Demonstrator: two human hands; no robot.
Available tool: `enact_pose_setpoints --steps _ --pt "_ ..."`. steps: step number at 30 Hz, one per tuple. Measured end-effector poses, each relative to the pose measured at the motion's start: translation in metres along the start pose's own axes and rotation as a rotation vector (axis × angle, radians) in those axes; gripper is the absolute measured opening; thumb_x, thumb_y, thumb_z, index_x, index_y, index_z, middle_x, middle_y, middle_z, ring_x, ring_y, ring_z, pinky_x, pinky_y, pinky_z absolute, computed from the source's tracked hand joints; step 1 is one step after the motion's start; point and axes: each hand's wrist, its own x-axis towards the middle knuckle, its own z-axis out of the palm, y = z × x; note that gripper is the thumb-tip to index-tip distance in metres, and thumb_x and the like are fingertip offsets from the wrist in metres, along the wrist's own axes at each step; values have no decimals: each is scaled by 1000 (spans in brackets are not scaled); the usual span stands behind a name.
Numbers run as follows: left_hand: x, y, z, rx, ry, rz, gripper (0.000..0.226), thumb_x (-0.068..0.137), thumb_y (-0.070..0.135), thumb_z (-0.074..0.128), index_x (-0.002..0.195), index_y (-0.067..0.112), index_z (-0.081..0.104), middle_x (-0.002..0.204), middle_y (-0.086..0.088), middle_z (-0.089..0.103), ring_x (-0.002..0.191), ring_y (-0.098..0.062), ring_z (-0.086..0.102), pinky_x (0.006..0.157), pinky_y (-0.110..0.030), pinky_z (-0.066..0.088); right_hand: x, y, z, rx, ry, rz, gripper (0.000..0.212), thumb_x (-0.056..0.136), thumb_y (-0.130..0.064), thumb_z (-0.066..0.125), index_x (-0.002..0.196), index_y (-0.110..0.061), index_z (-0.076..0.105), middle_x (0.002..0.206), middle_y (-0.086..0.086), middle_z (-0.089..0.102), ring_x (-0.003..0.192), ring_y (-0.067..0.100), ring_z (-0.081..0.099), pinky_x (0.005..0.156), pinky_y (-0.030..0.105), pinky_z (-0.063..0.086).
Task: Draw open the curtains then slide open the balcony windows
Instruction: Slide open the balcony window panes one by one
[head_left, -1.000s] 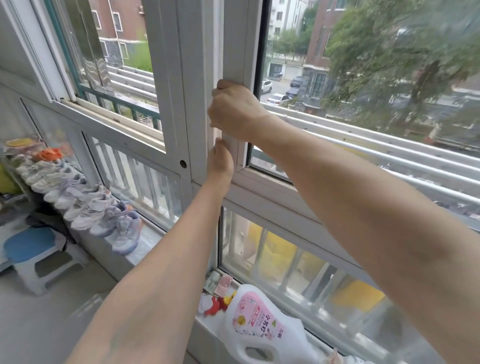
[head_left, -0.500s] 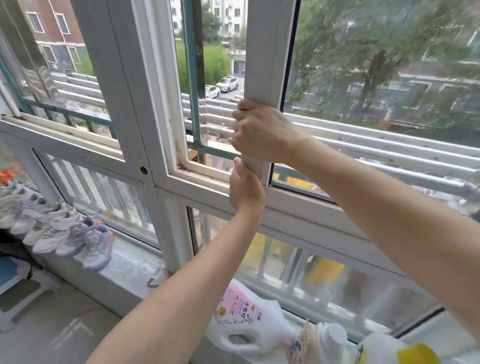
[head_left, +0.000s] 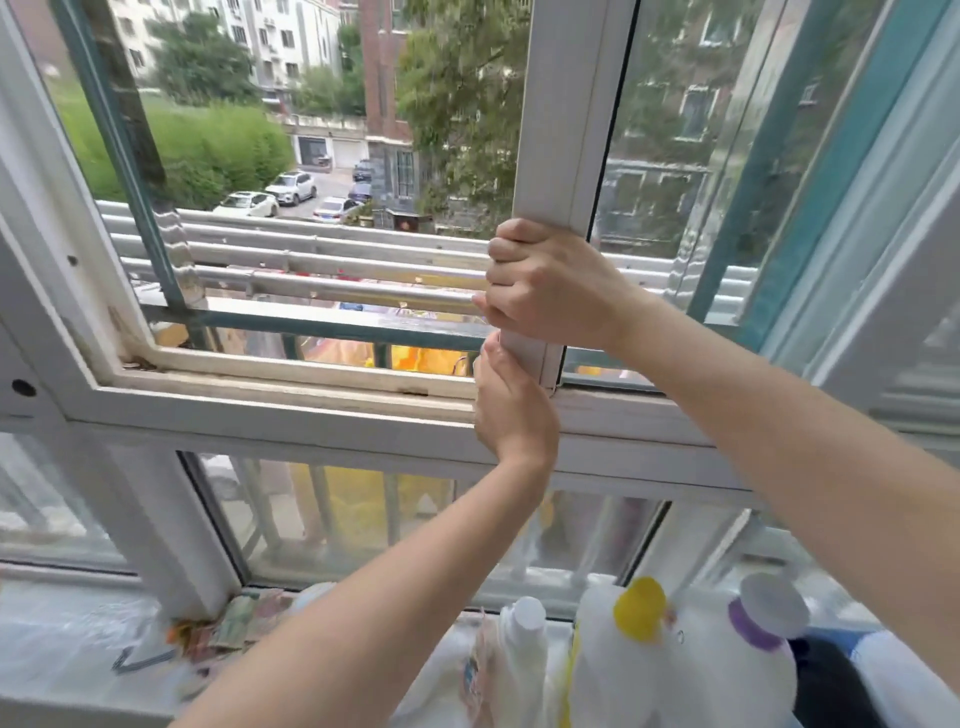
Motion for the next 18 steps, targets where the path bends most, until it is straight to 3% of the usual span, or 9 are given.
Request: enact_pose_setpoints --steps 4,7,10,12,14,18 --pt "-6 -10 17 36 -72 139 47 104 35 16 129 19 53 126 0 59 116 -25 53 98 -42 39 -25 5 -10 -13 -57 49 41 92 -16 55 52 -14 62 54 -3 60 62 19 58 86 27 45" --pt "9 -20 10 -63 -232 307 45 103 28 19 128 14 54 118 10 55 111 -8 48 101 -33 37 -32 2 -14 -30 -89 101 40 93 -15 55 54 -13 62 56 -2 62 62 20 60 87 28 49" --pt "41 -23 6 -135 -413 321 50 98 39 21 110 14 63 104 5 61 97 -10 53 90 -33 42 -32 -7 -16 -10 -65 222 33 93 -13 58 63 -8 69 73 3 72 78 22 69 95 34 51" --pt "60 -16 7 -237 -483 238 55 91 52 23 95 18 66 95 -6 68 87 -23 60 86 -45 48 -30 -17 -20 3 -37 389 18 92 -11 60 86 -4 75 105 12 74 105 25 68 105 38 45" --pt "78 2 6 -290 -525 215 61 93 51 22 100 13 69 96 -11 70 88 -26 63 86 -44 51 -30 -28 -28 -3 -46 584 28 93 -12 57 118 -2 64 136 15 55 129 28 51 113 41 35" --pt "106 47 1 -305 -604 427 58 95 43 21 114 7 63 100 -9 67 91 -22 62 83 -33 51 -35 -55 -36 34 -39 1075 57 93 -15 55 142 1 31 152 19 31 144 29 26 121 43 18"
